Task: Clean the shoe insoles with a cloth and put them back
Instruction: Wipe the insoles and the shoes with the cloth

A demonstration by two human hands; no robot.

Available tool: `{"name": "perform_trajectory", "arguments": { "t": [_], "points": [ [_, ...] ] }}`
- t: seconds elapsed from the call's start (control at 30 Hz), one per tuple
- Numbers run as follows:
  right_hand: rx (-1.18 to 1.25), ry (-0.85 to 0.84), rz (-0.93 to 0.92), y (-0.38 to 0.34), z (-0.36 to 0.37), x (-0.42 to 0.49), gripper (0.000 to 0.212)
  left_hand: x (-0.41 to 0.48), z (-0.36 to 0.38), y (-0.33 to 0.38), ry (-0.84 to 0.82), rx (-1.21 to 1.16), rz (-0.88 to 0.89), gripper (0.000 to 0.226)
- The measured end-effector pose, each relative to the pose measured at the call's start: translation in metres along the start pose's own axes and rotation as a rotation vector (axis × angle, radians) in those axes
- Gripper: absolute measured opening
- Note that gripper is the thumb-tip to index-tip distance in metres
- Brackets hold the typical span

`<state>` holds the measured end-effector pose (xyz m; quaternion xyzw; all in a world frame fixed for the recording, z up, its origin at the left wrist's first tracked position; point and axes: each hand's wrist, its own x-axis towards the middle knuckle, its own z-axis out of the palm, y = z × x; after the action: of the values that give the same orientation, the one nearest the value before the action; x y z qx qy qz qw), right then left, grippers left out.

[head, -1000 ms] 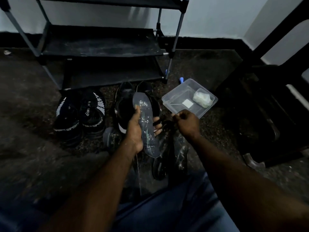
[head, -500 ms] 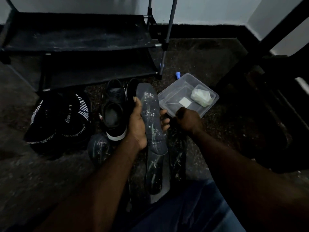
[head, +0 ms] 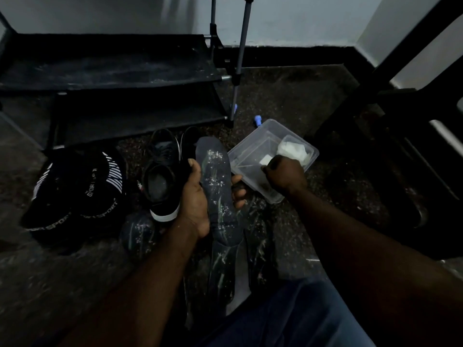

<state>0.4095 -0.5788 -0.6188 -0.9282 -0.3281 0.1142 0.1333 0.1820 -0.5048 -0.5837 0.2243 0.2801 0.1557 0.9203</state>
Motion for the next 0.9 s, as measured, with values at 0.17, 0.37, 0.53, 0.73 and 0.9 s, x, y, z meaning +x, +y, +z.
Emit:
{"name": "perform_trajectory", "arguments": {
  "t": [0.17,0.37,0.53,0.73,0.9],
  "points": [
    [-0.033,0.122,0.025,0.008,-0.017,0.02,0.033,0.016,0.008,0.002,-0.014,-0.014,-0.012,0.095],
    [-0.047,0.093,0.118,0.027,-0.034,0.043,0.044,0.027,0.015,0.001,-0.024,0.0,-0.003,0.093],
    [-0.163,-0.092,0.064,0.03,-0.037,0.061,0.047,0.03,0.013,0.001,-0.025,-0.007,-0.011,0.092],
    [-0.298,-0.164,0.053,0.029,-0.027,0.072,0.066,0.032,0.013,0.003,-0.025,0.027,-0.039,0.094],
    [-0.242,-0.121,0.084,0.032,-0.021,0.072,0.066,0.033,0.01,0.001,-0.02,0.001,-0.023,0.091]
  ]
}}
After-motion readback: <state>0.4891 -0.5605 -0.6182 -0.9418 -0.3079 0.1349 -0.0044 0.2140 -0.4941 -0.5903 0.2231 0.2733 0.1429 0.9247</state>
